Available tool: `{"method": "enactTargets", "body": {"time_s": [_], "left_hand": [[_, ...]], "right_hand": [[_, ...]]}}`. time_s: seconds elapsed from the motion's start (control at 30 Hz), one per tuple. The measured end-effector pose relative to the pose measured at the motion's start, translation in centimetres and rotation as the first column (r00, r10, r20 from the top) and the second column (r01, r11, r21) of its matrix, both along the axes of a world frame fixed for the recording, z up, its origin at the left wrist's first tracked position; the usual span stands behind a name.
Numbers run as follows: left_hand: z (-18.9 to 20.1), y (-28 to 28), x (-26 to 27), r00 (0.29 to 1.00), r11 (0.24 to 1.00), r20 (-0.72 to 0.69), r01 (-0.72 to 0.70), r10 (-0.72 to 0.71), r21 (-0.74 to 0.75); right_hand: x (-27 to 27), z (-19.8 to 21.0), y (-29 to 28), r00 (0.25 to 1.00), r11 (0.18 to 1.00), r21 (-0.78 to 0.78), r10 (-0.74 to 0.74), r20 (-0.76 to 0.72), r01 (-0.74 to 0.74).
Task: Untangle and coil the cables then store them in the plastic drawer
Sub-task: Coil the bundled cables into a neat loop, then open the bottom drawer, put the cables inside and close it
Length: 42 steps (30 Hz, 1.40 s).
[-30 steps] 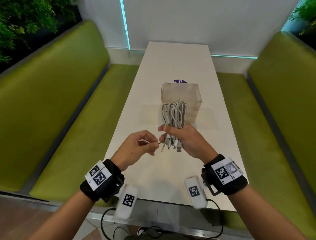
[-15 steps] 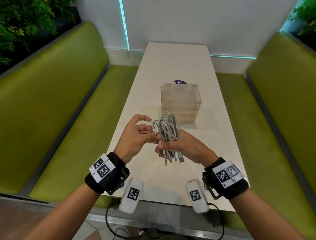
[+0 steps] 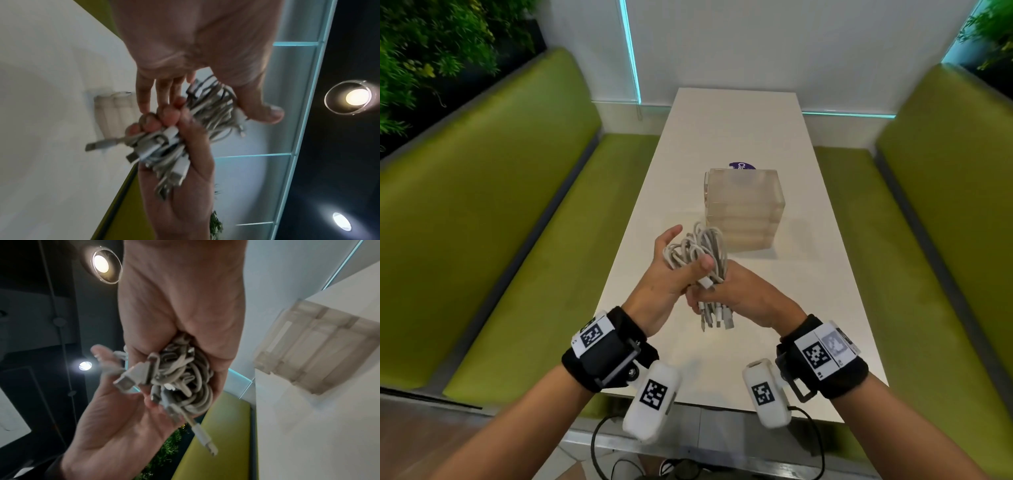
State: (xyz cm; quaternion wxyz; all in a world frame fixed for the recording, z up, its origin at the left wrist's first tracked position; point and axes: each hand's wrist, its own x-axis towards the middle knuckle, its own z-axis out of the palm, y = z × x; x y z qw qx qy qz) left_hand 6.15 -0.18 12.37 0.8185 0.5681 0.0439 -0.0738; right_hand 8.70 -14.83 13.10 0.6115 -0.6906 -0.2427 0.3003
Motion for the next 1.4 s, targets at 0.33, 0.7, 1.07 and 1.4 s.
{"method": "enactTargets", "body": {"time_s": [0.33, 0.7, 1.07, 1.4], "left_hand": [[0.7, 0.0, 0.0, 0.991, 0.999, 0.132, -0.005, -0.002, 0.053], [1.1, 0.1, 0.8, 0.979, 0.962, 0.191, 0.012, -0.067, 0.274], [0.8, 0.6, 2.8, 0.968, 0.953, 0.242, -0.136, 0.070, 0.269], [-1.6, 3.8, 8.0, 0.948, 0.868, 0.152, -0.316, 0.279, 0.382]], "right_hand": [[-0.3, -0.3, 0.1, 0.941, 0.941, 0.144, 0.322, -0.099, -0.307], [0.6, -1.7, 0.7, 0.982, 0.982, 0.045, 0.186, -0.025, -0.185], [4.2, 0.3, 2.1, 0.946, 0.912, -0.287, 0.320, 0.044, -0.295], [17.7, -3.3, 0.6, 0.833, 0.594, -0.640, -0.094, 0.546, 0.486]]}}
